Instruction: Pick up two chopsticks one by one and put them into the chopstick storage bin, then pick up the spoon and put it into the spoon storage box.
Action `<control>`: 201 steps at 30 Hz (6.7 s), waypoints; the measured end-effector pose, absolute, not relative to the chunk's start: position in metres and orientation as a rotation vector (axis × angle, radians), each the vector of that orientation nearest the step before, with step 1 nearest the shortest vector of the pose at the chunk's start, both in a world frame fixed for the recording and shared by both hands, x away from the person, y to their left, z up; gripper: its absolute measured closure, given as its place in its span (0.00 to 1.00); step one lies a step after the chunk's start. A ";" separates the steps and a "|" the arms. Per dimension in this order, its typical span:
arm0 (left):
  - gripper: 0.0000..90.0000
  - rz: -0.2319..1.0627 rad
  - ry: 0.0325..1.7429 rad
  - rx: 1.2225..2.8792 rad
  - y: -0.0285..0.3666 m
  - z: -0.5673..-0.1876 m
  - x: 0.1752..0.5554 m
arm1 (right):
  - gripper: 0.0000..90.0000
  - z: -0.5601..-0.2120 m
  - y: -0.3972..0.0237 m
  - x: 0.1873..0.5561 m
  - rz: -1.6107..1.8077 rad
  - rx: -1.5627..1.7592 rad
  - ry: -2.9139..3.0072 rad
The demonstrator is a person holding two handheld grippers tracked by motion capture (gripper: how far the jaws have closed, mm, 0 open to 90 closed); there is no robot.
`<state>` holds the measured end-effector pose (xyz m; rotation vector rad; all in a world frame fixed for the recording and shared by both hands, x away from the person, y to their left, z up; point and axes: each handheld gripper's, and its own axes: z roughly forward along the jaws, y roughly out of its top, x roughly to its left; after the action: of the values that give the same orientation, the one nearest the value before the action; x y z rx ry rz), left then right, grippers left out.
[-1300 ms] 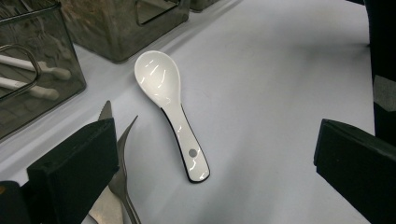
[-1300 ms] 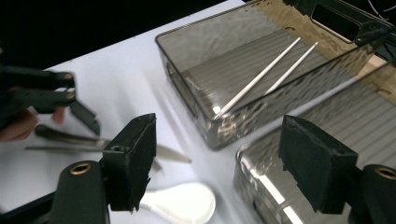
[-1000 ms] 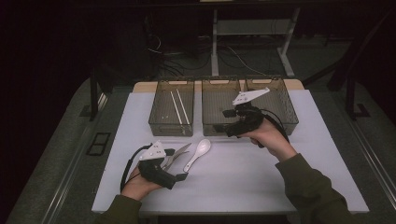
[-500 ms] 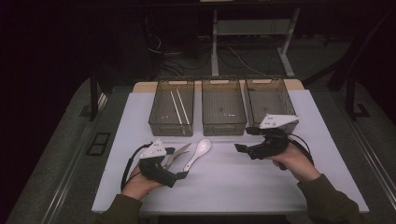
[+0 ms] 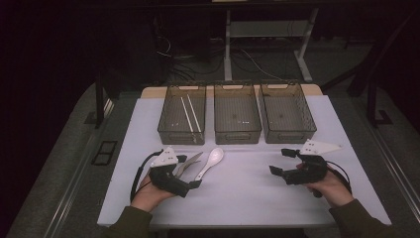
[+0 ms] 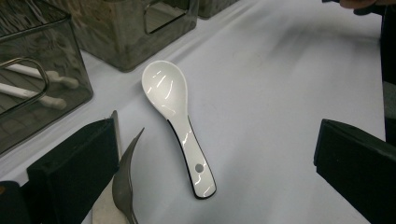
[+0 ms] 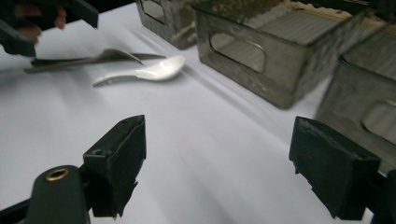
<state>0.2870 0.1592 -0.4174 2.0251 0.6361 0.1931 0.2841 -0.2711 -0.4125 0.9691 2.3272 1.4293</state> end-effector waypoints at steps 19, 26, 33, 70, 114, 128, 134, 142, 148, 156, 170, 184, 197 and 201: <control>0.02 0.255 0.685 2.025 0.155 -0.414 0.299 | 0.20 -0.436 -0.303 0.253 1.389 0.997 2.310; 0.13 0.282 0.698 2.012 0.148 -0.408 0.310 | 0.20 -0.436 -0.302 0.255 1.395 1.019 2.306; 0.22 0.275 0.725 2.015 0.139 -0.409 0.328 | 0.20 -0.436 -0.299 0.255 1.386 1.008 2.326; 0.61 0.214 0.845 2.121 0.102 -0.432 0.345 | 0.20 -0.436 -0.295 0.253 1.363 0.980 2.347; 0.70 0.077 0.956 2.173 0.100 -0.445 0.344 | 0.20 -0.435 -0.294 0.252 1.353 0.966 2.351; 0.73 0.058 0.990 2.161 0.099 -0.444 0.342 | 0.20 -0.435 -0.293 0.252 1.349 0.961 2.352; 0.75 0.089 0.971 2.191 0.096 -0.444 0.339 | 0.20 -0.435 -0.293 0.252 1.345 0.959 2.354; 0.77 0.126 0.939 2.231 0.094 -0.443 0.336 | 0.20 -0.435 -0.292 0.252 1.342 0.954 2.352; 0.89 0.145 0.911 2.256 0.092 -0.443 0.336 | 0.20 -0.435 -0.292 0.252 1.341 0.952 2.353; 0.94 0.147 0.894 2.274 0.091 -0.442 0.336 | 0.20 -0.435 -0.292 0.252 1.338 0.950 2.356; 0.94 0.132 0.827 2.273 0.094 -0.435 0.337 | 0.20 -0.435 -0.292 0.252 1.355 0.954 2.345; 0.94 0.099 0.652 2.292 0.085 -0.417 0.337 | 0.13 -0.442 -0.284 0.256 1.390 0.991 2.324; 0.94 0.067 0.559 2.249 0.081 -0.399 0.346 | 0.13 -0.442 -0.288 0.256 1.377 0.996 2.313; 0.94 0.088 0.535 2.250 0.077 -0.392 0.348 | 0.13 -0.441 -0.288 0.255 1.380 0.994 2.314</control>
<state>0.3484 0.0771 -0.3924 2.2503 0.5346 0.0878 0.2554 -0.2879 -0.4407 0.9945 2.3136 1.3798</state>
